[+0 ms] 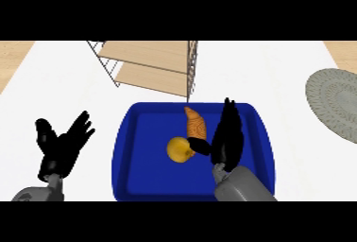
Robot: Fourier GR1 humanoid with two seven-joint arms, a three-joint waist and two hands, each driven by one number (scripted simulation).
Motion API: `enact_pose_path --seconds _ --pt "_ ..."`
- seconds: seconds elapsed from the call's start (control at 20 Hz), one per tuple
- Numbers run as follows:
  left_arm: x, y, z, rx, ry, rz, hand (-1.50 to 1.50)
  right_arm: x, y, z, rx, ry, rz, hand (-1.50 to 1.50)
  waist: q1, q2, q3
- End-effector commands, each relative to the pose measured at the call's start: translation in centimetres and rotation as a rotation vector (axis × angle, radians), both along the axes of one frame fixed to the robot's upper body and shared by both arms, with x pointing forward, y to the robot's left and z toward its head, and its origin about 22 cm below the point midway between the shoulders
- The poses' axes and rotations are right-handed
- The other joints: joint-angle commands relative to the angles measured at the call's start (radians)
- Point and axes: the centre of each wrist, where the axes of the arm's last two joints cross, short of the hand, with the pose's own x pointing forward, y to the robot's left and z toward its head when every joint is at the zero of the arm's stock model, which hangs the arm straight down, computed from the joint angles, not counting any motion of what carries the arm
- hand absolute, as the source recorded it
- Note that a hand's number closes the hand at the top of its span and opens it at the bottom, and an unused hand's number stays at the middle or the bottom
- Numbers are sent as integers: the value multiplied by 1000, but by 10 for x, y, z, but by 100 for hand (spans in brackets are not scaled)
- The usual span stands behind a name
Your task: Pick the croissant from the tray and place it in the tiered shelf
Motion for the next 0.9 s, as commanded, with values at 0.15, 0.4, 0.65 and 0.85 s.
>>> enact_pose_path --seconds 0.15,0.4,0.65,0.85 --pt "23 -3 8 -3 10 3 0 20 16 -22 33 34 -37 -150 8 8 -1" --pt "9 -2 -11 -7 20 0 0 28 12 -22 -44 101 161 150 8 9 -1" --pt "3 2 0 15 19 5 0 21 25 -20 -2 16 178 150 8 6 -1" --pt "4 -7 -9 -1 14 6 0 3 37 -14 -24 -90 221 150 -1 4 -1"
